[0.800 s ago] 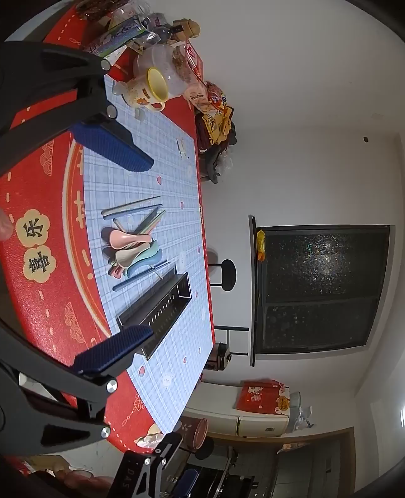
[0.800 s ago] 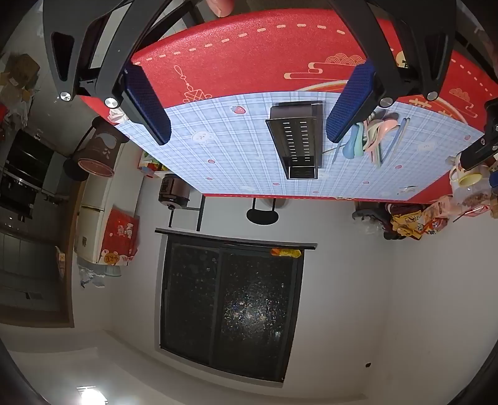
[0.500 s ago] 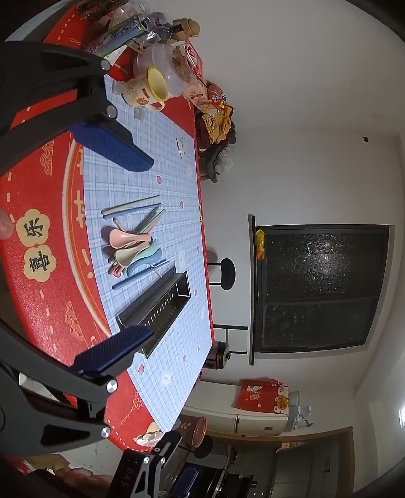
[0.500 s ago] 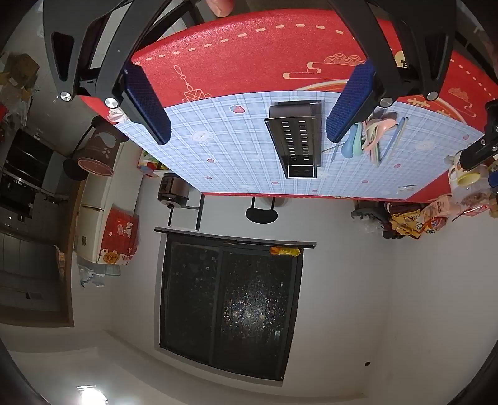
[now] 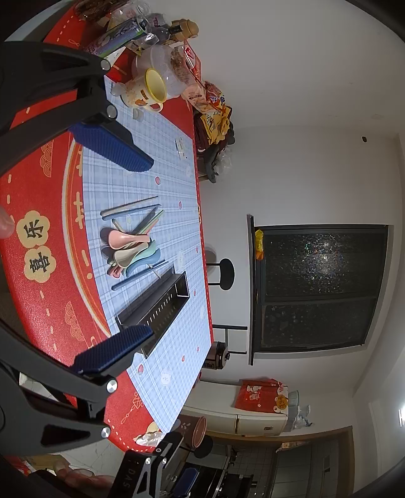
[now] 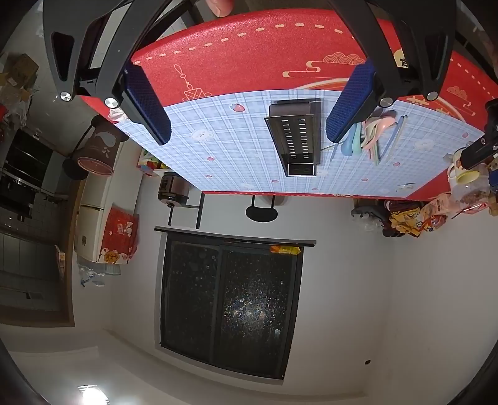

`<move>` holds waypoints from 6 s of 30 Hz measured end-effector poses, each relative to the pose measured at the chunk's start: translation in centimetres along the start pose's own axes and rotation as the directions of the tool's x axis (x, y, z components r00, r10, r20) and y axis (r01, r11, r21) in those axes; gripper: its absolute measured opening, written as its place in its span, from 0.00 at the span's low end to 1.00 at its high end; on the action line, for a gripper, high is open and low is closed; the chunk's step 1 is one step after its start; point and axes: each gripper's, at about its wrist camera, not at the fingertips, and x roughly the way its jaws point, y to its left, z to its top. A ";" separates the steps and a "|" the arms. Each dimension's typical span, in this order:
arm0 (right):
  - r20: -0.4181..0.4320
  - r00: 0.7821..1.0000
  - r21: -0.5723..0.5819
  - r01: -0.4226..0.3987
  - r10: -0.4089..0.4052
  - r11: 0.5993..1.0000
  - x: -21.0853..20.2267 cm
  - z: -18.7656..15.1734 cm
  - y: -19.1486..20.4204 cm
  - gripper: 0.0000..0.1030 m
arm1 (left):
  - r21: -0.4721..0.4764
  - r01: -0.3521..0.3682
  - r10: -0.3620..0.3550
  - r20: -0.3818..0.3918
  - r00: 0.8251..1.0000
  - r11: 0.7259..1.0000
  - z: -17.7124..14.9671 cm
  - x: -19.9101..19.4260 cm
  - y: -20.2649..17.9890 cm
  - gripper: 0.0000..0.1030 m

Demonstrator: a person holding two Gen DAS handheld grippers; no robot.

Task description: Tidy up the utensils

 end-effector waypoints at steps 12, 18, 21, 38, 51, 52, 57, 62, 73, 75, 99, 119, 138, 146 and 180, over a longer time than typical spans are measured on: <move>0.002 1.000 0.001 -0.001 0.001 1.000 -0.1 0.3 0.2 0.95 | 0.003 0.002 -0.002 0.000 1.000 1.000 0.3 0.2 0.4 0.95; 0.004 1.000 0.001 -0.001 0.001 1.000 -0.1 0.1 0.0 0.95 | 0.006 0.004 -0.004 0.004 1.000 1.000 0.5 -0.1 0.3 0.95; 0.004 1.000 0.002 -0.001 0.001 1.000 -0.3 0.6 0.0 0.95 | 0.006 0.004 -0.004 0.004 1.000 1.000 0.5 -0.2 0.2 0.95; 0.009 1.000 -0.002 -0.002 0.002 1.000 -0.7 0.8 0.4 0.95 | 0.005 0.004 -0.004 0.005 1.000 1.000 0.5 -0.3 0.1 0.95; 0.010 1.000 -0.002 -0.003 0.003 1.000 -0.7 0.6 0.2 0.95 | 0.005 0.004 -0.004 0.006 1.000 1.000 0.5 -0.3 0.1 0.95; 0.010 1.000 -0.002 -0.002 0.002 1.000 -0.6 0.5 0.2 0.95 | 0.005 0.005 -0.005 0.006 1.000 1.000 0.5 -0.3 0.1 0.95; 0.010 1.000 -0.002 -0.003 0.003 1.000 -0.6 0.5 0.2 0.95 | 0.005 0.005 -0.005 0.005 1.000 1.000 0.5 -0.3 0.1 0.95; 0.011 1.000 -0.001 -0.003 0.003 1.000 -0.6 0.4 0.2 0.95 | 0.004 0.005 -0.005 0.005 1.000 1.000 0.4 -0.3 0.1 0.95; 0.007 0.992 0.005 -0.125 0.125 0.992 1.6 -0.2 1.0 0.95 | -0.023 0.049 -0.048 0.035 0.998 0.999 -0.5 0.8 1.4 0.95; -0.012 0.987 0.002 -0.159 0.159 0.987 3.2 -0.1 1.5 0.95 | -0.032 0.055 -0.054 0.042 0.998 0.998 -0.4 1.7 1.9 0.95; -0.324 0.822 0.044 -0.482 0.469 0.875 20.7 -1.2 10.2 0.95 | -0.062 0.011 -0.030 -0.322 0.946 0.998 -2.7 18.2 9.7 0.95; -0.425 0.666 0.030 -0.666 0.613 0.745 25.8 -2.0 16.8 0.62 | -0.066 0.098 -0.114 -0.318 0.941 0.993 -1.3 23.3 11.5 0.93; -0.502 0.599 0.063 -0.695 0.625 0.716 29.0 -5.1 19.1 0.26 | -0.185 0.273 -0.322 -0.342 0.883 0.944 -3.3 30.2 10.0 0.42; -0.518 0.566 0.039 -0.733 0.642 0.679 29.0 -5.5 20.2 0.21 | -0.258 0.329 -0.409 -0.389 0.825 0.908 -4.7 31.5 10.4 0.42; -0.452 0.590 0.144 -0.692 0.669 0.707 29.8 -5.3 17.8 0.04 | -0.223 0.405 -0.462 -0.443 0.768 0.887 -5.8 32.2 8.3 0.27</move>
